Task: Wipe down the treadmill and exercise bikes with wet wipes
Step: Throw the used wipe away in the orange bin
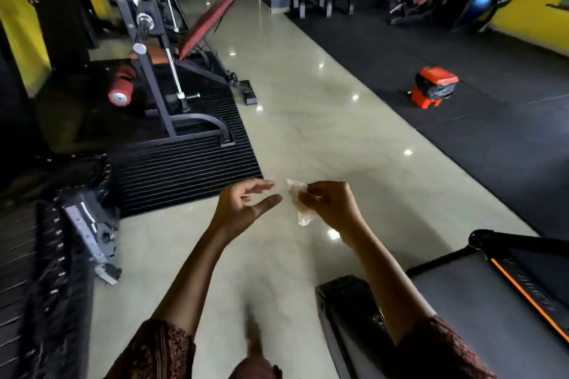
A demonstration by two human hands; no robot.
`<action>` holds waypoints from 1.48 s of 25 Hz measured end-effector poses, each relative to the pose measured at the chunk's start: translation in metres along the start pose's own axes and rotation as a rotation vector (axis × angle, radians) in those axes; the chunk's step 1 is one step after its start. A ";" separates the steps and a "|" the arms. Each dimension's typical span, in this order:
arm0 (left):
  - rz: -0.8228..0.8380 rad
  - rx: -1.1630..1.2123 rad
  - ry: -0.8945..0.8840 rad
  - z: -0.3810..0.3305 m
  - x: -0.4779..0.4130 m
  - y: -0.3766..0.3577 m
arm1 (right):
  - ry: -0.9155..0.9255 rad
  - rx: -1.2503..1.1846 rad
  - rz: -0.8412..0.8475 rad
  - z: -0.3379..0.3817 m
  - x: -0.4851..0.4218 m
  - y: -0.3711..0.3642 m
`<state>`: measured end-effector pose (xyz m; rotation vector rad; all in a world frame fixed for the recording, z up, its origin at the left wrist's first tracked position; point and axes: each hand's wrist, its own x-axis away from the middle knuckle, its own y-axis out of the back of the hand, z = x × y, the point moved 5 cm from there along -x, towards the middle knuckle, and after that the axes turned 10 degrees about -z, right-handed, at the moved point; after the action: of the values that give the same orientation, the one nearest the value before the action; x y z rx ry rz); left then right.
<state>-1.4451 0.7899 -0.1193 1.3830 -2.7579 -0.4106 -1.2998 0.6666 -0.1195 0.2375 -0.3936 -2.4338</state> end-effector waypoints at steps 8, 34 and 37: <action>0.115 -0.026 -0.037 0.010 -0.261 -0.070 | -0.092 -0.041 -0.147 -0.034 -0.240 -0.006; 0.626 -0.041 -0.212 -0.084 -0.828 -0.752 | -0.279 -0.043 -0.649 -0.268 -0.850 0.451; 0.676 -0.020 -0.194 -0.100 -0.877 -0.833 | -0.302 -0.036 -0.704 -0.291 -0.907 0.508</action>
<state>-0.2476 0.9868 -0.1482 0.3540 -3.1204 -0.5410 -0.2292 0.8002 -0.1575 -0.0223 -0.4511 -3.1839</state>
